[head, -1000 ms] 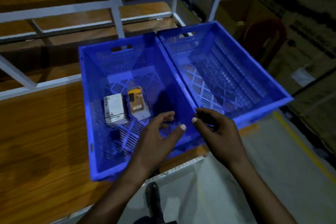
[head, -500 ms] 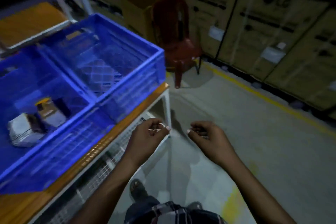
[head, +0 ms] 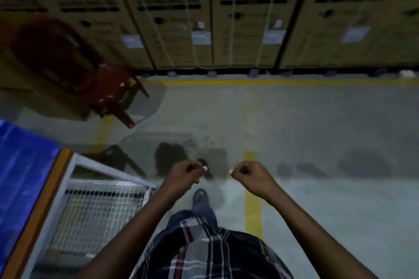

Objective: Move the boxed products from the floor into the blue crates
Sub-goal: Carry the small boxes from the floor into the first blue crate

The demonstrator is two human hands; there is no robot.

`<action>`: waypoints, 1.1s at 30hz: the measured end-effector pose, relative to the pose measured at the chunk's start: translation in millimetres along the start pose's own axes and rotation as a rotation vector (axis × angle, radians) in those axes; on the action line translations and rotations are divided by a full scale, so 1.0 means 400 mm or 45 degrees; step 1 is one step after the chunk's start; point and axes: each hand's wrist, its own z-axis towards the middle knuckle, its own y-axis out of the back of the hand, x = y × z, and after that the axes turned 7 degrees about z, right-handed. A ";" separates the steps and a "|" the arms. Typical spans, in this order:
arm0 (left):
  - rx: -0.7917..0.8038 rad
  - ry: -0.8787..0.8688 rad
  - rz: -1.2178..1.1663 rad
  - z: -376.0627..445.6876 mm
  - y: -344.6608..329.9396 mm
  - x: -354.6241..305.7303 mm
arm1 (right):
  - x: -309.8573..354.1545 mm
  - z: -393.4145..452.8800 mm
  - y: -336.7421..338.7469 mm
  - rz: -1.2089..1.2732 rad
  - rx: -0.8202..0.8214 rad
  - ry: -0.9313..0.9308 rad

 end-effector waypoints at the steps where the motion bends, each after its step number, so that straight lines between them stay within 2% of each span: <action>1: 0.040 -0.012 0.035 0.030 -0.024 -0.023 | -0.025 0.010 0.024 -0.002 -0.038 -0.031; 8: 0.404 -0.082 0.352 0.292 -0.198 -0.165 | -0.176 0.094 0.192 0.063 -0.220 -0.327; 12: 0.564 -0.084 0.383 0.460 -0.267 -0.289 | -0.237 0.151 0.305 0.300 -0.396 -0.517; 15: 0.603 -0.051 0.413 0.588 -0.311 -0.399 | -0.260 0.194 0.406 0.477 -0.559 -0.623; 25: 0.823 -0.219 0.542 0.873 -0.553 -0.781 | -0.272 0.320 0.711 0.782 -0.992 -0.615; 29: 0.967 -0.241 0.667 0.918 -0.706 -0.894 | -0.336 0.332 0.817 0.939 -1.109 -0.632; 33: 1.016 -0.257 0.779 0.932 -0.890 -1.009 | -0.427 0.317 0.952 1.021 -1.135 -0.644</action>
